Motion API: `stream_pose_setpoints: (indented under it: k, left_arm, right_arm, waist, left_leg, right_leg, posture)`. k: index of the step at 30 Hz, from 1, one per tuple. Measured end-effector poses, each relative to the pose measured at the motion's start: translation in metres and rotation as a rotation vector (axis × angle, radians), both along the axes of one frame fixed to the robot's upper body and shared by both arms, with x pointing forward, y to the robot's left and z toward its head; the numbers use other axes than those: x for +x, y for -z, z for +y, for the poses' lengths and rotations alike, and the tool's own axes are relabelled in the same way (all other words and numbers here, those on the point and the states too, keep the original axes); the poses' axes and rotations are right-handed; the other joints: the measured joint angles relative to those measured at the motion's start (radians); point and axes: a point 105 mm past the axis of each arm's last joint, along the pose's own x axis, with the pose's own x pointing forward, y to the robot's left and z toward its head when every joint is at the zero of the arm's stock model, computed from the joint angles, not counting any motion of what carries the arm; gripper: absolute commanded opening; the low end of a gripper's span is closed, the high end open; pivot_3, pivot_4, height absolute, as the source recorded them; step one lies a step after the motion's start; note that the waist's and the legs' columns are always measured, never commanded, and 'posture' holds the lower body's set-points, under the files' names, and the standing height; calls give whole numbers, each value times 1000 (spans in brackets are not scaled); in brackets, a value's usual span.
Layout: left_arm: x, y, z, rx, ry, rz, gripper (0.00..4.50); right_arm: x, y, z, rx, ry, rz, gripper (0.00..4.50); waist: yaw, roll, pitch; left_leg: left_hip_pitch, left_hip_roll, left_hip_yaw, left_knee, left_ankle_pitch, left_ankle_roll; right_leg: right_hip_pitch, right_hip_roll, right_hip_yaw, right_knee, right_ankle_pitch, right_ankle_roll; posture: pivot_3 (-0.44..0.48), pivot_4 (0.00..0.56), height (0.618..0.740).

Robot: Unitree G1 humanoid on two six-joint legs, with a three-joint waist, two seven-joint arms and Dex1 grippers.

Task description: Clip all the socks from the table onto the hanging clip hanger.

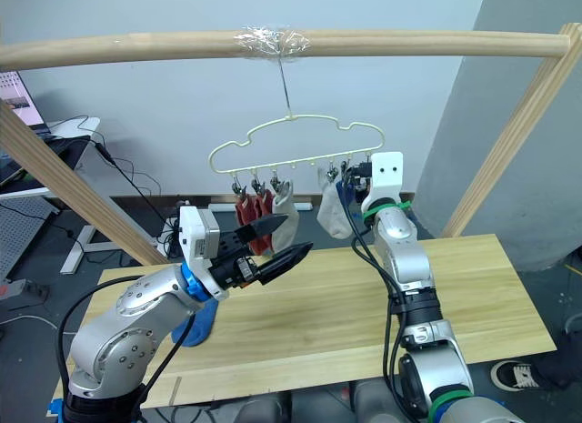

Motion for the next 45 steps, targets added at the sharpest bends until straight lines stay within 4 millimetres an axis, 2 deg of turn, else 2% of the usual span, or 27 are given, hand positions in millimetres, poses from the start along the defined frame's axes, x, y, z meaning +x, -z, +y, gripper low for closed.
stream_pose_setpoints:
  k: [4, 15, 18, 22, 24, 33, 35, 39, 41, 45]
  left_arm:
    - [0, 0, 0, 0, 1, 0, 4500]
    - [-1, 1, -2, 1, 8, 1, 4500]
    - [-1, 1, -2, 2, 8, -1, 4500]
    - [-1, 1, -1, 8, 6, -4, 4500]
    - [0, 1, -1, 9, 5, -5, 4500]
    - [4, 5, 3, 17, -28, 6, 4500]
    - [18, 25, 19, 54, -136, 67, 4500]
    - [39, 92, 73, 208, -393, 266, 4500]
    - [44, 119, 108, 302, -525, 317, 4500]
    - [47, 152, 158, 411, -692, 372, 4500]
  right_arm:
    - [1, -8, 4, 9, -8, -20, 2550]
    - [1, -8, 5, 12, -10, -20, 2550]
    - [1, -8, 5, 13, -12, -18, 1937]
    - [1, -8, 5, 16, -11, -17, 550]
    - [1, -7, 5, 17, -12, -16, 44]
    - [2, -7, 2, 6, -24, -9, 17]
    - [2, -6, -1, -15, -62, 15, 17]
    - [-2, -9, -10, -50, -154, 60, 17]
    - [-6, -10, -13, -68, -214, 96, 17]
    - [-11, -16, -20, -56, -240, 131, 17]
  waist:
    - [0, 0, 0]
    - [0, 0, 0]
    - [0, 0, 0]
    - [0, 0, 0]
    - [0, 0, 0]
    - [0, 0, 0]
    - [0, 1, 0]
    - [-1, 1, 0]
    - [-1, 1, 0]
    - [-1, 1, 0]
  left_leg:
    - [0, 0, 0, 0, 0, 0]
    - [0, 0, 0, 0, 0, 0]
    - [0, 0, 0, 0, 0, 0]
    - [0, 0, 0, 0, 0, 0]
    - [0, 0, 0, 0, 0, 0]
    - [1, 0, 0, 0, 0, 0]
    - [2, 0, 0, 0, 0, 0]
    - [3, 0, -1, 0, 0, 0]
    - [2, 0, 0, 0, 0, 0]
    - [2, 0, -1, 0, 0, 0]
  right_leg:
    - [0, 0, 0, 0, 0, 0]
    - [0, 0, 0, 0, 0, 0]
    - [0, 0, 0, 0, 0, 0]
    - [0, 0, 0, 0, 0, 0]
    - [0, 0, 0, 0, 0, 0]
    - [0, 0, 0, 0, 0, 0]
    - [2, 0, 0, 1, 0, 0]
    - [2, 0, -1, 1, -3, 4]
    - [2, 0, -1, 1, -3, 4]
    - [1, 0, -1, 0, -3, 4]
  posture:
    - [13, 114, 740]
    - [13, 117, 740]
    - [13, 117, 740]
    - [14, 119, 740]
    - [14, 119, 740]
    - [10, 126, 740]
    - [10, 126, 740]
    - [-22, 139, 740]
    - [-27, 139, 740]
    - [-44, 149, 740]
